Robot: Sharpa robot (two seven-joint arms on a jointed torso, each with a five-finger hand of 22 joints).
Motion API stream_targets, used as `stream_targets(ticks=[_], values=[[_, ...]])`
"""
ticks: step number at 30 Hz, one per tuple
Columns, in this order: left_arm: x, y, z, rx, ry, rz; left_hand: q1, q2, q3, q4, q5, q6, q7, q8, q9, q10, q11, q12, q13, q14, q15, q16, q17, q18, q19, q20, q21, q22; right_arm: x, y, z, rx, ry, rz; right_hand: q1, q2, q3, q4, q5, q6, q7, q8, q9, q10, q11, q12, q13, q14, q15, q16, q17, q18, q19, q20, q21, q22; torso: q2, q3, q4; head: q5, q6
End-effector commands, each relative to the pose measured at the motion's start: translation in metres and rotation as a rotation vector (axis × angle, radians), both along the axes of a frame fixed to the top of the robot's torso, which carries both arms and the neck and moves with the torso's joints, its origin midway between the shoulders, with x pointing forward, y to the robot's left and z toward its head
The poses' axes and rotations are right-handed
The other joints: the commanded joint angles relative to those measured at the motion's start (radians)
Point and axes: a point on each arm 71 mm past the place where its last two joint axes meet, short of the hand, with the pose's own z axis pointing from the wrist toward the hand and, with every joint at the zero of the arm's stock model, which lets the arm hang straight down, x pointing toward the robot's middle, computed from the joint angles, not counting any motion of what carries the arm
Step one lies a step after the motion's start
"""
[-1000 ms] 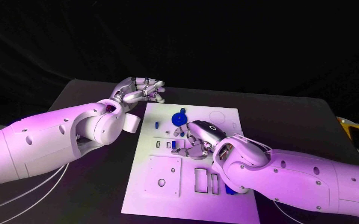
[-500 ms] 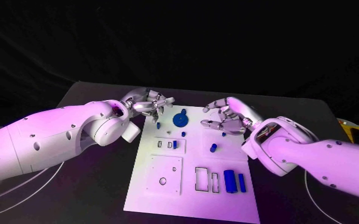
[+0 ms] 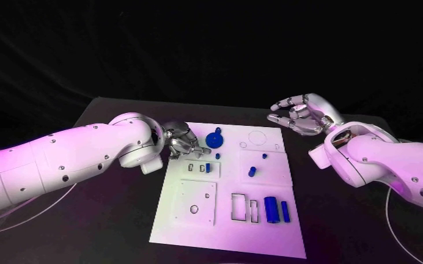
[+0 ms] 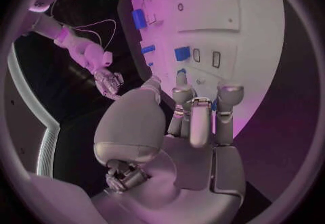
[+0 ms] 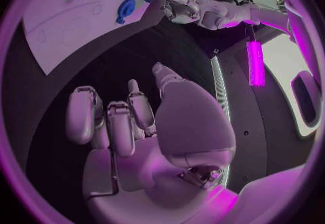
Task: Assemble the parts on the task board
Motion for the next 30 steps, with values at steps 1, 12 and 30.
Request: stream_targets(ticks=[1,12,30], values=[[0.002,-0.002,-0.005,0.16,0.009,-0.045,0.007,0.0,-0.004,-0.001,0.0,-0.005,0.0,0.004,0.001,-0.01,-0.001,-0.004,-0.002,0.055,-0.006,0.001,0.072,-0.017,-0.001,-0.002,0.004,-0.001,0.002,-0.002,-0.001,0.024,0.027,0.001,0.01,-0.001,0.0,0.005,0.008,0.008,0.001,0.003,0.001,-0.006,-0.004,-0.007,-0.002,0.058,-0.008,-0.006,0.072,0.018,-0.002,-0.003,-0.004,0.005,-0.007,0.0031,0.0046,0.002,-0.004],[0.007,-0.02,-0.009,0.214,0.012,-0.093,-0.003,0.003,-0.012,0.001,-0.002,-0.003,0.0,0.012,0.012,-0.01,0.0,0.003,0.004,0.054,-0.005,0.0,0.071,-0.019,0.002,-0.002,0.011,0.012,0.005,-0.005,-0.004,0.014,0.042,-0.014,0.01,-0.001,-0.001,0.006,0.009,0.007,0.001,0.003,0.001,-0.006,-0.004,-0.007,-0.002,0.058,-0.008,-0.007,0.072,0.018,-0.003,-0.003,-0.005,0.004,-0.007,0.0056,0.0031,0.006,-0.01],[0.008,-0.04,-0.006,0.231,0.021,-0.147,-0.017,0.013,-0.029,0.0,0.0,-0.001,-0.007,0.041,0.049,-0.005,-0.006,0.019,0.017,0.053,-0.009,-0.001,0.069,-0.021,0.004,-0.003,0.022,0.026,0.009,-0.008,-0.008,0.001,0.063,-0.023,0.009,-0.001,-0.003,0.009,0.013,0.005,0.0,0.005,0.001,-0.008,-0.005,-0.01,-0.005,0.057,-0.009,-0.008,0.07,0.019,-0.004,-0.004,-0.009,0.001,-0.002,0.0014,0.0039,0.006,-0.019]])
